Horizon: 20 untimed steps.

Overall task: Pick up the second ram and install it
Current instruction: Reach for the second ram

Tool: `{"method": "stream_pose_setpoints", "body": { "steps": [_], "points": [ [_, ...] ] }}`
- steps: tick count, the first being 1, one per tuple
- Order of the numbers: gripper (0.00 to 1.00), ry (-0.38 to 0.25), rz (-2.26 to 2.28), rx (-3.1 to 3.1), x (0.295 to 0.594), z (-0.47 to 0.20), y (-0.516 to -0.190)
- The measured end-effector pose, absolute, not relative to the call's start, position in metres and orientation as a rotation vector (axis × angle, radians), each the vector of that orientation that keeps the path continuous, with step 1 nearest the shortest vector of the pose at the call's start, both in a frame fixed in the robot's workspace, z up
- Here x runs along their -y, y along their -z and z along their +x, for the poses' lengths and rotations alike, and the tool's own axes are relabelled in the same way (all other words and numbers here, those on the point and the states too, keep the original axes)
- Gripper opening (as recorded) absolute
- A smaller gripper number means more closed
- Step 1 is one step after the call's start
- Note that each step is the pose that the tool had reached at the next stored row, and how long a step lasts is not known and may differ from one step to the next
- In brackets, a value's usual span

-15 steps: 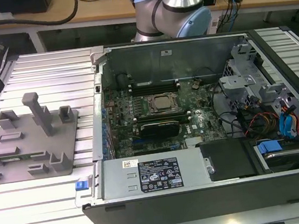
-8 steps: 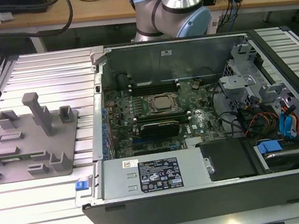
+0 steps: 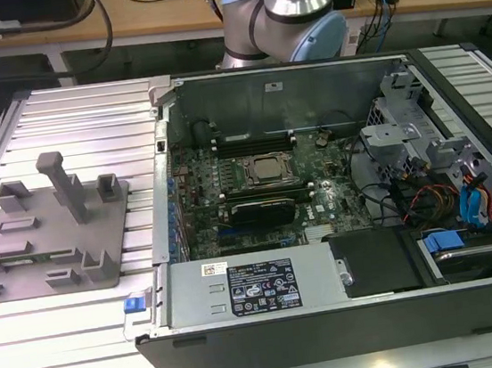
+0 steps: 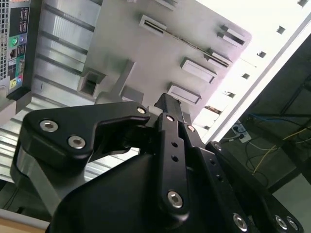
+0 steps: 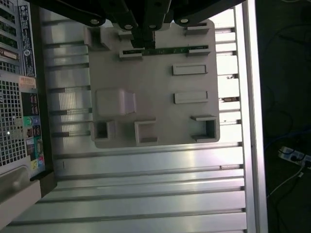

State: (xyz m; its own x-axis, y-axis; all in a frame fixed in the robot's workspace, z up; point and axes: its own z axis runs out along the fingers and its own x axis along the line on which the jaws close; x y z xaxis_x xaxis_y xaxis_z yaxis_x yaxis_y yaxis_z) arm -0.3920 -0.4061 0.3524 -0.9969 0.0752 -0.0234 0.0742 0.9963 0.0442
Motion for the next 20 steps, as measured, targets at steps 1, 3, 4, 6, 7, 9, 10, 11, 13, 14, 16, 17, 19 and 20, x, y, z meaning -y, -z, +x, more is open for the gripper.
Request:
{"method": "stream_pose_setpoints", "body": {
  "steps": [1, 3, 4, 6, 7, 9, 10, 11, 13, 14, 16, 17, 19, 20],
  "points": [
    [0.08, -0.067, 0.117, -3.114, 0.406, -0.393, -0.351],
    [0.08, -0.067, 0.117, -3.114, 0.408, -0.396, -0.345],
    [0.08, -0.068, 0.116, -3.114, 0.408, -0.398, -0.341],
    [0.08, -0.067, 0.117, -3.114, 0.409, -0.400, -0.337],
    [0.08, -0.067, 0.117, -3.114, 0.409, -0.401, -0.335],
    [0.08, -0.068, 0.116, -3.114, 0.410, -0.403, -0.332],
    [0.08, -0.067, 0.117, -3.114, 0.411, -0.403, -0.330],
    [0.08, -0.067, 0.117, -3.114, 0.411, -0.404, -0.329],
    [0.08, -0.067, 0.117, -3.114, 0.412, -0.406, -0.324],
    [0.08, -0.067, 0.117, -3.114, 0.413, -0.407, -0.322],
    [0.08, -0.068, 0.117, -3.115, 0.415, -0.408, -0.318],
    [0.08, -0.067, 0.117, -3.115, 0.416, -0.409, -0.317],
    [0.08, -0.067, 0.117, -3.115, 0.417, -0.409, -0.315],
    [0.08, -0.067, 0.117, -3.115, 0.418, -0.410, -0.314]
  ]
}}
